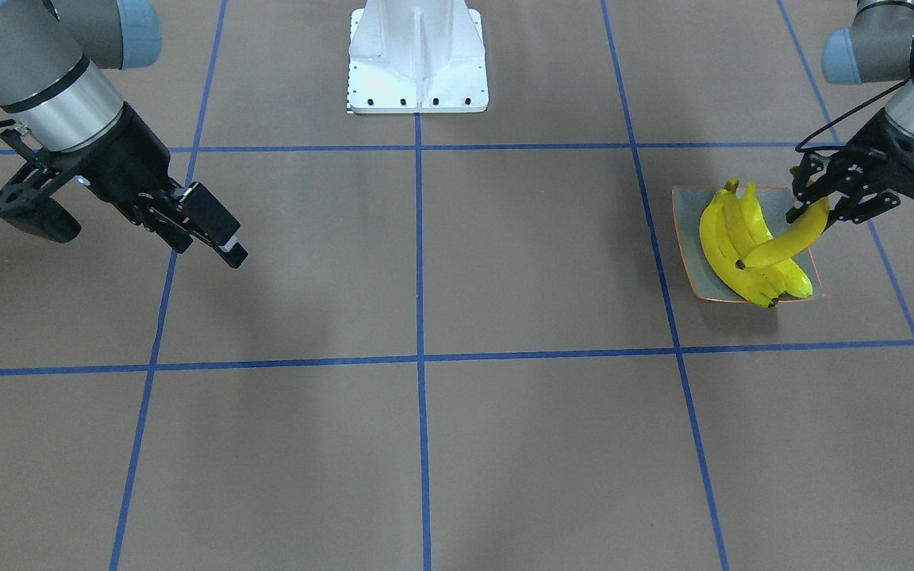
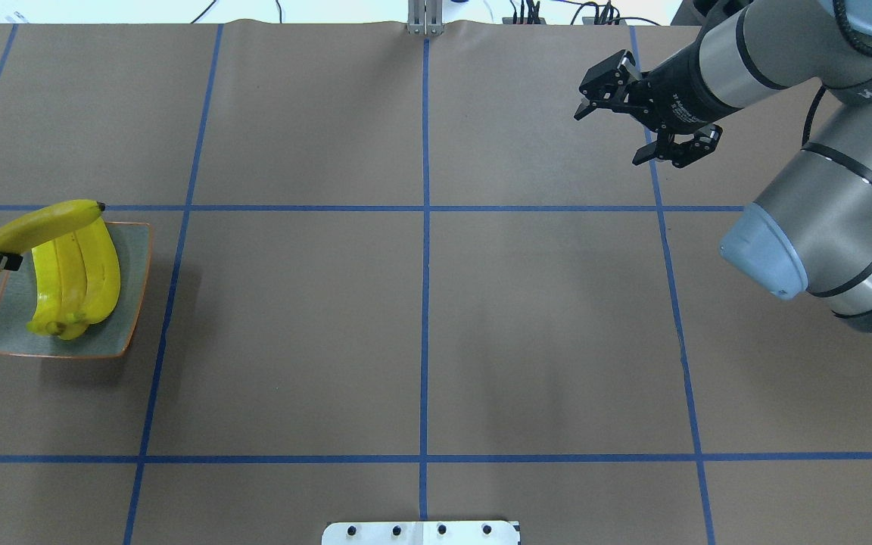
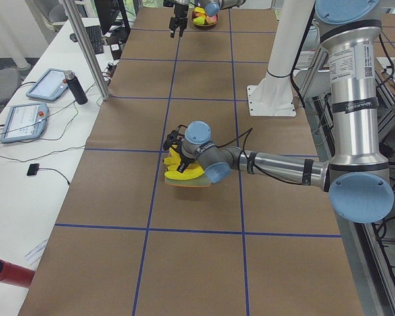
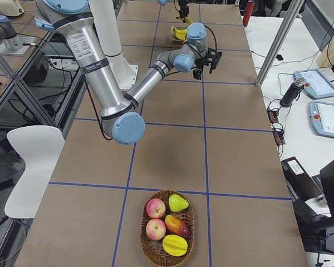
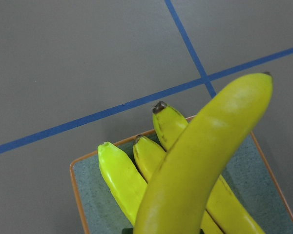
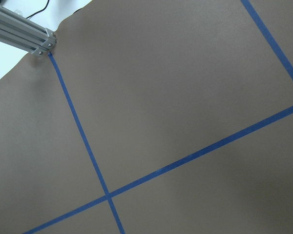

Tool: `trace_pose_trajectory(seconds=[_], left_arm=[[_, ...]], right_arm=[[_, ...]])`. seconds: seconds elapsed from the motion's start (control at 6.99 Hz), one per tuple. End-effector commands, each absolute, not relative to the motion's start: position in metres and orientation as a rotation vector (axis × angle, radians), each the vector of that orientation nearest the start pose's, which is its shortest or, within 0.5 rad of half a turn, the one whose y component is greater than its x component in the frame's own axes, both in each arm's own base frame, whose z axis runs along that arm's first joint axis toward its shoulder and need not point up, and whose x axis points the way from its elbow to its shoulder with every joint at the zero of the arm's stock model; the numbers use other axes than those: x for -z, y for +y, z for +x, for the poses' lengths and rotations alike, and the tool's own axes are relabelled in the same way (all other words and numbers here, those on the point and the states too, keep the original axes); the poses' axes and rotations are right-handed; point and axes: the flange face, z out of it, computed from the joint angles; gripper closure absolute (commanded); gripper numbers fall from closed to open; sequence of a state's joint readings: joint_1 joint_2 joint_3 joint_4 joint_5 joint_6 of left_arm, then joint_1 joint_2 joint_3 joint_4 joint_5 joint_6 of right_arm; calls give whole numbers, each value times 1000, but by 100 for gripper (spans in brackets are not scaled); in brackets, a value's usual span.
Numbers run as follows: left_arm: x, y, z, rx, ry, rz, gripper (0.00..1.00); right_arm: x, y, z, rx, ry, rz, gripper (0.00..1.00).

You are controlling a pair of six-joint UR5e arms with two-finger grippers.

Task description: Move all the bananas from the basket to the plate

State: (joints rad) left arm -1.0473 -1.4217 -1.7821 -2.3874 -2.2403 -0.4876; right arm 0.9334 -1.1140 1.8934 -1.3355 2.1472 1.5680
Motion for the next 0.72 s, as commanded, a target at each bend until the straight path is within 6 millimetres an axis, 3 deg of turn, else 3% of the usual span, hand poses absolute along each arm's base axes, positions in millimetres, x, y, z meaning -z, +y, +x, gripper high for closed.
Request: trace_pose_trajectory(seconds=[0.0, 0.57], left_arm=[[-532, -419, 192, -395, 969, 415, 100], [-540, -411, 190, -432, 958, 416, 100]], right_arm=[[-230, -521, -287, -541, -1124, -24, 0], [-232, -520, -287, -544, -1122, -31, 0]])
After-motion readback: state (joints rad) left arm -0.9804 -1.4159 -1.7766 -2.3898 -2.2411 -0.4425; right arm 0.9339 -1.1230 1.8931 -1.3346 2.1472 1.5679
